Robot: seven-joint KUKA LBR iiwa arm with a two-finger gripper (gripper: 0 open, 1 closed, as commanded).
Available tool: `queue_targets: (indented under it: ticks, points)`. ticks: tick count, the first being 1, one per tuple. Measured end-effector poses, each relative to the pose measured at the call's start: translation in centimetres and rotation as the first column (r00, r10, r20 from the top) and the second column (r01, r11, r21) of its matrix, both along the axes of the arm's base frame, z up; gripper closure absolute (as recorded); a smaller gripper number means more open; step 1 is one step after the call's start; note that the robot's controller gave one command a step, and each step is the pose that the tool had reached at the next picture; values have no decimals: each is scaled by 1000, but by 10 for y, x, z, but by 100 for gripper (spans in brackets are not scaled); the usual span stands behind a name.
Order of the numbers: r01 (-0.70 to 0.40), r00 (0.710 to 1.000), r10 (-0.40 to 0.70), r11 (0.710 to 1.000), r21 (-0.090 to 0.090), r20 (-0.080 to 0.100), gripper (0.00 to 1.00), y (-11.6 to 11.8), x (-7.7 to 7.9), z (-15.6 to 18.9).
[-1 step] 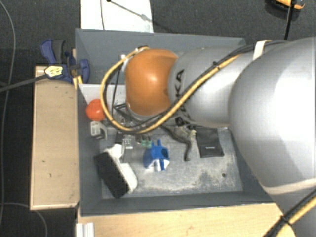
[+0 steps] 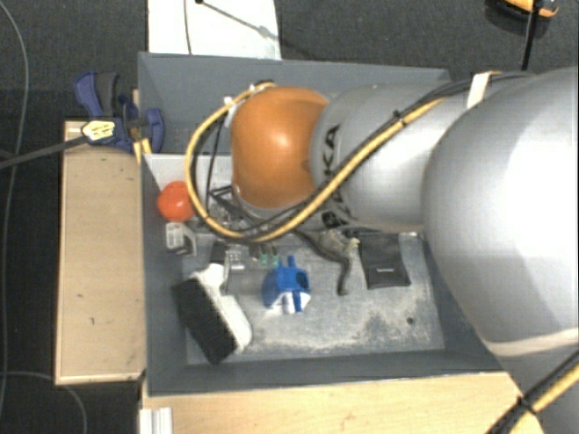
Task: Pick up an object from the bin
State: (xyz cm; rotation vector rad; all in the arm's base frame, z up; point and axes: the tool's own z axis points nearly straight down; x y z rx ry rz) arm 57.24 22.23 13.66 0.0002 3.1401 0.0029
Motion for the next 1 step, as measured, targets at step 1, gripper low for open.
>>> queue_targets:
  ticks: [1]
  points:
    - [-68, 998, 68, 998, 1, 3, 0, -10, -7, -12]
